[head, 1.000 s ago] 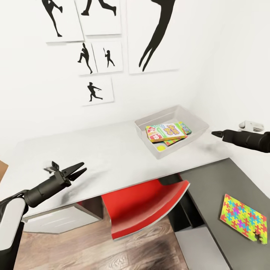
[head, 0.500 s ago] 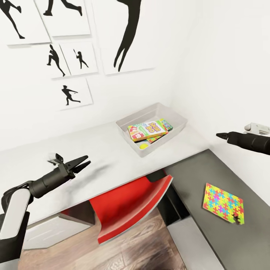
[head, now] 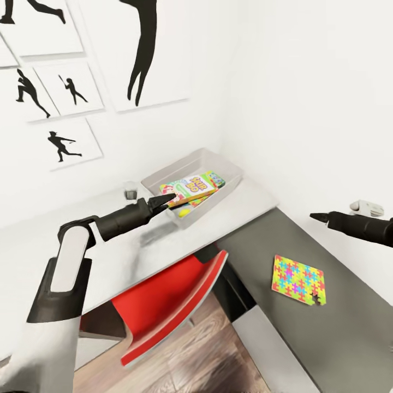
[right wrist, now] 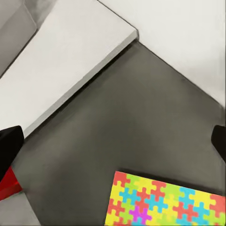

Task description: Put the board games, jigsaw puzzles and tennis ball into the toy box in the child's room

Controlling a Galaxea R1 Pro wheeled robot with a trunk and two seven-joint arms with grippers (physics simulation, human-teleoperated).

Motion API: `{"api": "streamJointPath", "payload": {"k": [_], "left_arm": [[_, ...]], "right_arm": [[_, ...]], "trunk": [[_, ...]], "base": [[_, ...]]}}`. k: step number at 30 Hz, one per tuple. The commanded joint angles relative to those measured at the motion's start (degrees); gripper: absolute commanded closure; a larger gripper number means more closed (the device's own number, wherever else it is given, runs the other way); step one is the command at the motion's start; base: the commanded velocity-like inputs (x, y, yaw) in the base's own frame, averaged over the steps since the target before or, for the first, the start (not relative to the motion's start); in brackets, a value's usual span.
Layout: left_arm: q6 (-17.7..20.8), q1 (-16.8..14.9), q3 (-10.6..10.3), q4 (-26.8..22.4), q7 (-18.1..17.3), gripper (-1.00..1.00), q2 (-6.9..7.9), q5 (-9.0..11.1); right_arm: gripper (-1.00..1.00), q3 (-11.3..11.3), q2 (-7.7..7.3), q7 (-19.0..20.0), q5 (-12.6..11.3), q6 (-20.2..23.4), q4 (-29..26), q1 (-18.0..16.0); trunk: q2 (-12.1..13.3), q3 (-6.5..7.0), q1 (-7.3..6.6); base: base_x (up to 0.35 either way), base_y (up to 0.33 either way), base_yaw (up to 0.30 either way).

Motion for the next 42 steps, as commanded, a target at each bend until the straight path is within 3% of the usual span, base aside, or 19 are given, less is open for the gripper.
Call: {"api": "streamJointPath", "payload": {"k": [1, 4, 5, 8, 12, 15, 21, 25, 28, 37, 41, 42], "left_arm": [[0.2, -1.4, -1.3, 0.1, 3.0, -1.0, -0.84, 0.6], [0.1, -4.7, -4.5, 0.3, 13.1, -1.0, -2.89, 4.6], [0.1, -4.7, -4.5, 0.3, 13.1, -1.0, -2.89, 4.6], [0.0, -7.2, -6.1, 0.4, 21.9, -1.0, -3.92, 8.6], [-0.2, -8.8, -6.8, 0.6, 28.5, -1.0, -3.94, 12.3], [-0.3, -9.5, -7.2, 1.0, 32.4, -1.0, -3.04, 15.4], [-0.4, -9.7, -7.2, 1.5, 34.8, -1.0, -2.34, 17.7], [-0.5, -9.3, -7.0, 1.0, 36.0, -1.0, -2.4, 18.7], [-0.5, -9.1, -6.9, 0.8, 36.7, -1.0, -2.52, 19.0], [-0.5, -10.5, -6.8, 1.0, 39.3, -1.0, -3.04, 19.5], [-0.5, -10.3, -7.1, 0.9, 44.5, -1.0, -5.72, 21.9], [-0.5, -10.3, -7.1, 0.9, 44.5, -1.0, -5.72, 21.9]], "right_arm": [[-1.0, -0.4, -0.03, 0.2, -0.6, 0.2, 0.0, 0.6], [-1.0, -2.1, -0.05, 2.0, -0.8, 0.2, 0.0, 3.7], [-1.0, -2.1, -0.05, 2.0, -0.8, 0.2, 0.0, 3.7], [-1.0, -4.5, 0.12, 2.9, -0.8, 0.2, 0.0, 7.2], [-1.0, -7.2, 0.34, 3.4, -0.8, 0.2, 0.0, 9.5], [-1.0, -9.1, 0.4, 3.7, -0.8, 0.2, 0.0, 11.6], [-1.0, -12.3, 0.24, 3.9, -1.0, 0.2, 0.1, 15.0], [-1.0, -17.3, 0.31, 5.9, -1.8, 0.2, 0.0, 16.9], [-1.0, -19.4, 0.2, 8.9, -1.9, 0.2, 0.1, 17.7], [-1.0, -21.1, 0.03, 12.0, -1.9, 0.2, 0.1, 18.3], [-1.0, -21.1, 0.12, 12.7, -2.0, 0.2, 0.4, 18.4], [-1.0, -21.1, 0.12, 12.7, -2.0, 0.2, 0.4, 18.4]], "trunk": [[-0.1, -0.08, 0.03], [-0.1, -0.04, 0.03], [-0.1, -0.02, 0.03], [-0.1, 0.03, 0.03], [-0.1, 0.11, 0.03], [-0.1, 0.18, 0.03], [-0.1, 0.33, 0.03], [-0.1, 0.44, 0.03], [-0.1, 0.52, 0.03], [-0.1, 0.76, 0.03], [-0.1, 0.86, 0.03], [-0.1, 0.89, 0.03]], "base": [[0.0, 0.0, -0.282], [0.0, 0.0, -0.282], [0.0, 0.0, -0.282], [0.0, 0.0, -0.282], [0.0, 0.0, -0.281], [0.0, 0.0, -0.281], [0.0, 0.0, -0.281], [0.0, 0.0, -0.281], [0.0, 0.0, -0.281], [0.0, 0.0, -0.281], [0.0, 0.0, -0.281], [0.0, 0.0, -0.281]]}}
